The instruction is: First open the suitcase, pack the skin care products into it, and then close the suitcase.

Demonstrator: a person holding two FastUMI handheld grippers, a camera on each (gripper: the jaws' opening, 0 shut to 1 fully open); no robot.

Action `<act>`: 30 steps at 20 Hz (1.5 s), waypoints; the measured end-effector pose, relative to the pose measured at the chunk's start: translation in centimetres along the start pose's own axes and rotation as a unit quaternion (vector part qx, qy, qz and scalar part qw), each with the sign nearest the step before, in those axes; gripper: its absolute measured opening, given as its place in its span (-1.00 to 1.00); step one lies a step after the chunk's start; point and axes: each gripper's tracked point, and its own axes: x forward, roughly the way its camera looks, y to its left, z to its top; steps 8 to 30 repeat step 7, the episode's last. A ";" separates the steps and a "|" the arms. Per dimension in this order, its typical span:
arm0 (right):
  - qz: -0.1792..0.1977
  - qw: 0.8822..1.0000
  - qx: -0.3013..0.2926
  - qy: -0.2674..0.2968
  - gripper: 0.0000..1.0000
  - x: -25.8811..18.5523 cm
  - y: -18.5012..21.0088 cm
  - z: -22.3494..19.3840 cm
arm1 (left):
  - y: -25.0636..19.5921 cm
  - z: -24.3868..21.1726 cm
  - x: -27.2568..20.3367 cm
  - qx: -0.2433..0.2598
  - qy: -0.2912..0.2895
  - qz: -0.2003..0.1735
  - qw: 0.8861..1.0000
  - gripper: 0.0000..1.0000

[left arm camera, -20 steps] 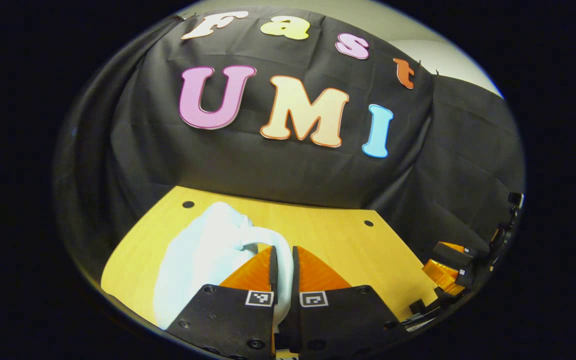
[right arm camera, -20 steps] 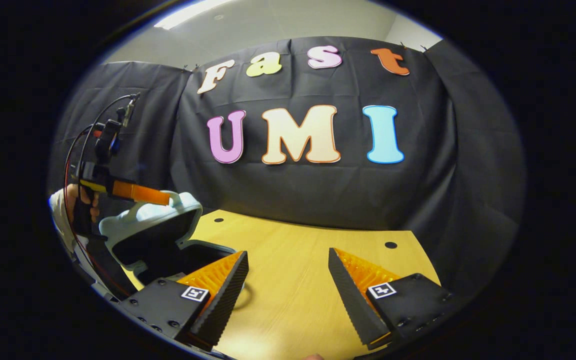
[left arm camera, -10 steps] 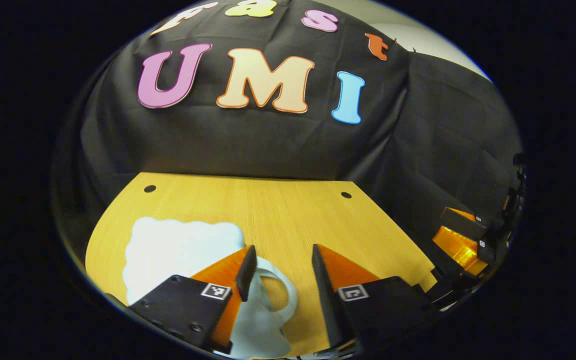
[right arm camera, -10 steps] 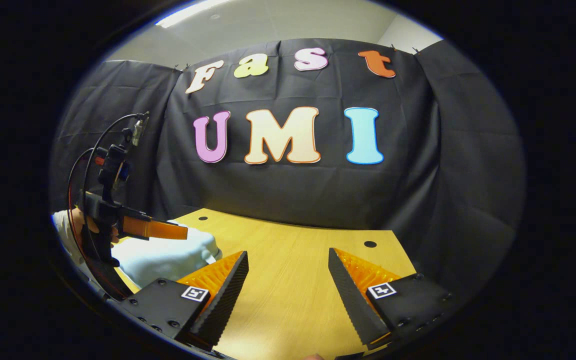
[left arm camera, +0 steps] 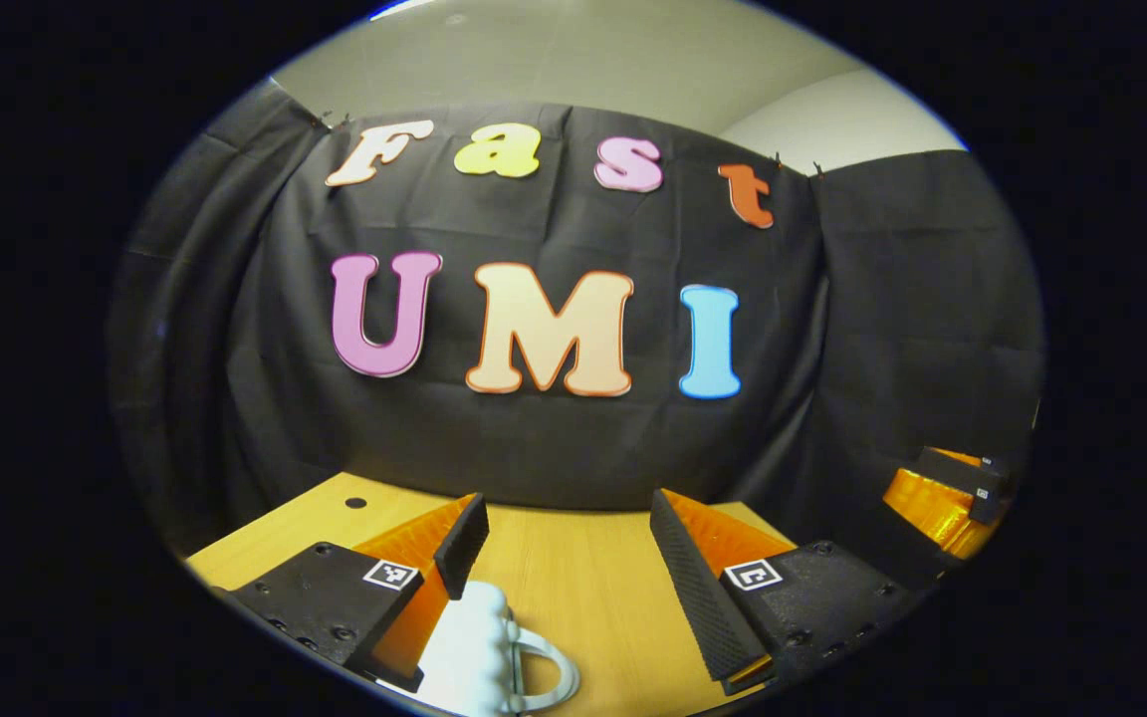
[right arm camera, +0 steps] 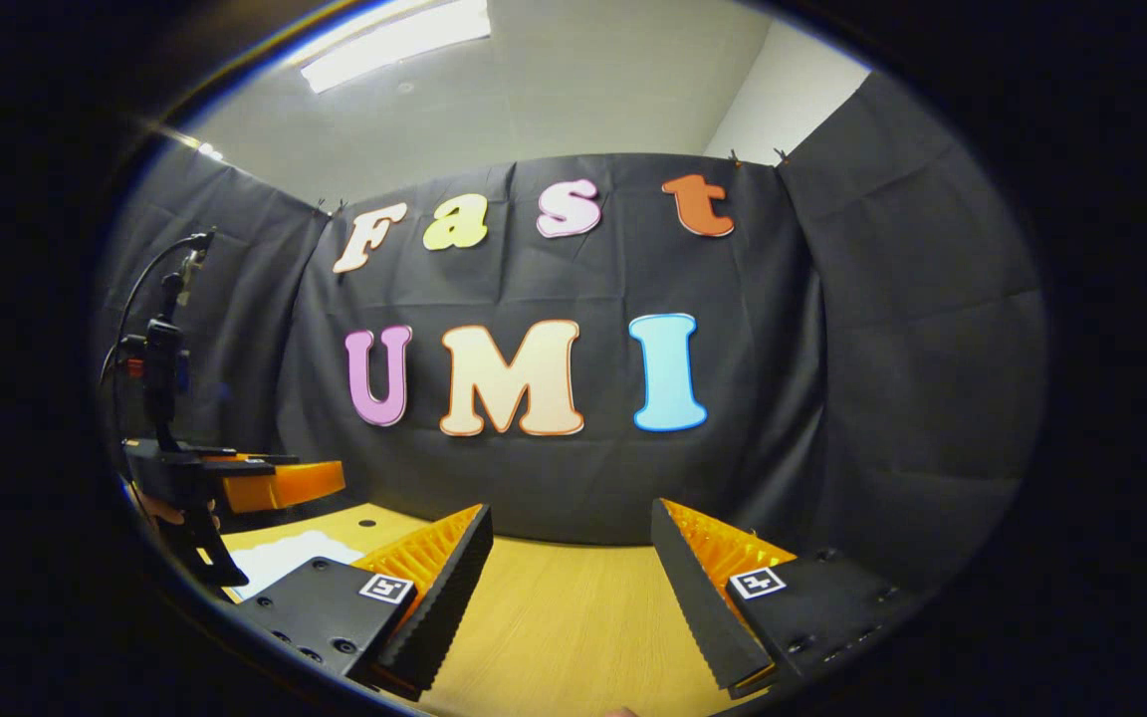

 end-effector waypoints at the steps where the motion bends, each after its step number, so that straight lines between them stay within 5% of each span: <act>1: -0.002 1.000 0.007 -0.001 0.97 -0.2 -0.4 0.4 | -0.6 0.5 -0.5 -0.004 -0.005 -0.003 1.000 0.87; 7: -0.018 0.999 0.007 -0.037 0.95 -1.9 -0.4 3.4 | -3.1 4.1 -2.6 0.050 -0.020 -0.062 0.997 0.90; 30: -0.018 0.999 0.007 -0.037 0.95 -1.9 -0.4 3.4 | -3.1 4.1 -2.6 0.050 -0.020 -0.062 0.997 0.90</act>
